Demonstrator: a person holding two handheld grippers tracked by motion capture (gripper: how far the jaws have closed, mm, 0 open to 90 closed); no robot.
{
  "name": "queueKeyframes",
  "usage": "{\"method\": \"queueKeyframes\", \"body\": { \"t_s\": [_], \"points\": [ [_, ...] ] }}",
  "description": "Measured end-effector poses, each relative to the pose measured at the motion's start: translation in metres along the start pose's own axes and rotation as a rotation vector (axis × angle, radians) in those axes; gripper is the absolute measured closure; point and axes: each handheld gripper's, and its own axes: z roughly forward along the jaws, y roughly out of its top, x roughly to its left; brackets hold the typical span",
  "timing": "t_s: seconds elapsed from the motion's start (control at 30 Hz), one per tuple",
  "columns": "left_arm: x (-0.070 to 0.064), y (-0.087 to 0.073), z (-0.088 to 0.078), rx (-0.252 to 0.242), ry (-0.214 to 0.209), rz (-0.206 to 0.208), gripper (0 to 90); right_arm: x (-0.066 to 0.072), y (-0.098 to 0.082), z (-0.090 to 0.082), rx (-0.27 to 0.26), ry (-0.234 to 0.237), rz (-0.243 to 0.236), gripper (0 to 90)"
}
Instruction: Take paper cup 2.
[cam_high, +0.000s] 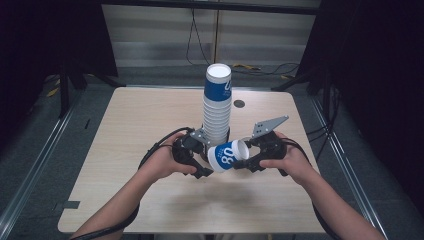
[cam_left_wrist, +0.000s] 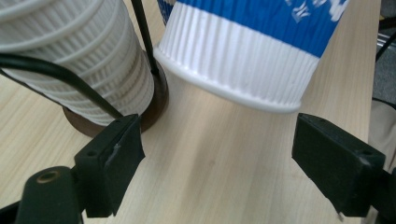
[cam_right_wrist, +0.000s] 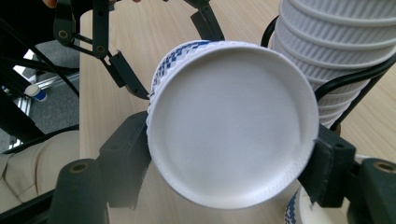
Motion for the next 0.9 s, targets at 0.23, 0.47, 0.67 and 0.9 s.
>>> {"method": "queueKeyframes", "body": {
  "t_s": [0.23,0.47,0.67,0.9],
  "points": [
    [-0.005,0.008,0.003,-0.020,-0.001,0.034,16.5,-0.001,0.000,0.000,-0.008,-0.001,0.015,26.9],
    [-0.009,0.012,0.007,-0.041,0.002,0.061,16.3,0.001,0.002,0.001,-0.028,0.008,0.010,26.9],
    [-0.009,0.011,0.010,-0.055,0.010,0.061,16.3,0.001,0.003,0.002,-0.033,0.017,0.009,26.9],
    [-0.007,0.012,0.008,-0.041,0.007,0.067,16.0,0.002,0.002,0.004,-0.026,0.024,0.011,26.8]
  ]
}}
